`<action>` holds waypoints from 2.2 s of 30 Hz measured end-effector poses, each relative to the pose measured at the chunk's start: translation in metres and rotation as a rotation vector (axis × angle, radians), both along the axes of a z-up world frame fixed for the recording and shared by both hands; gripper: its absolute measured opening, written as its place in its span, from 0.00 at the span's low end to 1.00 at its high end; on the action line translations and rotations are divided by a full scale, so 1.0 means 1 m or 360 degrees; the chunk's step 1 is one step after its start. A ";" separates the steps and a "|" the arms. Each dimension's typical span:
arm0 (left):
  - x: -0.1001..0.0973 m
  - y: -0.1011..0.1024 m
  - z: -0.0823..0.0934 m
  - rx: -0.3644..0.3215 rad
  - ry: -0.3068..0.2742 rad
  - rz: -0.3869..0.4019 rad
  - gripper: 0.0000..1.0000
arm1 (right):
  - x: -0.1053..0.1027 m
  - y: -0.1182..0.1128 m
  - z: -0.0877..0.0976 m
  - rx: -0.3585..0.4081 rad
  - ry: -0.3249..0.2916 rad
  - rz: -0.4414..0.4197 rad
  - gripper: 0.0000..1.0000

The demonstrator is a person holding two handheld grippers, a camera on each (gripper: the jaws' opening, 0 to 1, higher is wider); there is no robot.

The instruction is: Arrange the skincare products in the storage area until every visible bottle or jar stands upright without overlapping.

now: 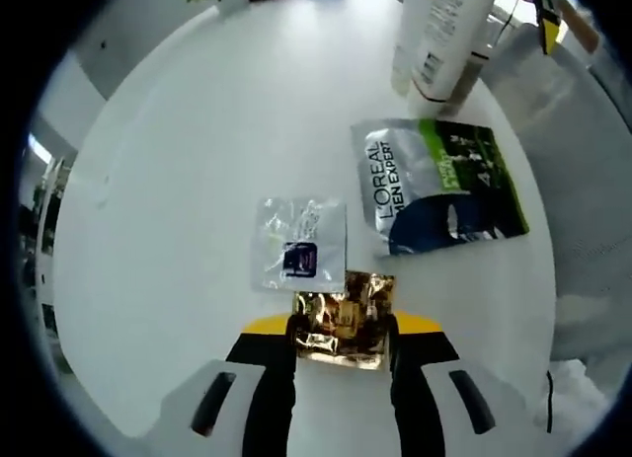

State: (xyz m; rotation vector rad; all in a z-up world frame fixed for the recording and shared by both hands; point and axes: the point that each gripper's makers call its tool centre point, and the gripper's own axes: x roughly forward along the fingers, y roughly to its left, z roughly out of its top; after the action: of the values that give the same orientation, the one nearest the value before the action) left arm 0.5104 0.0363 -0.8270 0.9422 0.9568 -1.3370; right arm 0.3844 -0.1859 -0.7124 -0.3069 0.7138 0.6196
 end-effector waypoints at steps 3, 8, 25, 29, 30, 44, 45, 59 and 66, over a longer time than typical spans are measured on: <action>-0.003 0.000 0.002 -0.0012 0.0018 0.0042 0.23 | 0.000 0.001 0.000 0.0005 0.0000 0.0012 0.95; -0.005 -0.002 0.006 -0.0016 -0.0036 0.0016 0.33 | 0.000 0.000 -0.001 0.0005 0.0000 0.0019 0.95; 0.011 -0.011 0.000 -0.0013 -0.0039 -0.0006 0.47 | -0.003 -0.001 -0.006 -0.0006 0.0031 0.0021 0.94; 0.008 -0.016 0.000 -0.0031 -0.0008 -0.0045 0.45 | -0.003 -0.001 -0.006 -0.0011 0.0034 0.0020 0.93; 0.006 -0.017 0.000 -0.0031 0.0004 -0.0063 0.44 | -0.003 -0.001 -0.007 -0.0013 0.0037 0.0022 0.93; 0.016 -0.009 -0.001 -0.0001 0.0018 0.0008 0.36 | -0.004 0.002 -0.008 -0.0015 0.0044 0.0049 0.92; 0.015 -0.008 -0.002 0.0001 0.0025 0.0014 0.36 | -0.004 0.002 -0.008 -0.0015 0.0045 0.0051 0.92; 0.003 0.007 -0.004 0.0034 0.0037 0.0042 0.36 | -0.003 0.001 -0.006 0.0000 0.0024 0.0040 0.94; -0.004 0.007 -0.004 0.0024 0.0031 0.0063 0.36 | -0.003 0.002 -0.002 0.0021 0.0012 0.0046 0.97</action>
State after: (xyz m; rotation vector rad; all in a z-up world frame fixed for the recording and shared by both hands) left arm 0.5063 0.0433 -0.8306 0.9185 0.9968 -1.3092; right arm 0.3811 -0.1838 -0.7147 -0.3032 0.7132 0.6527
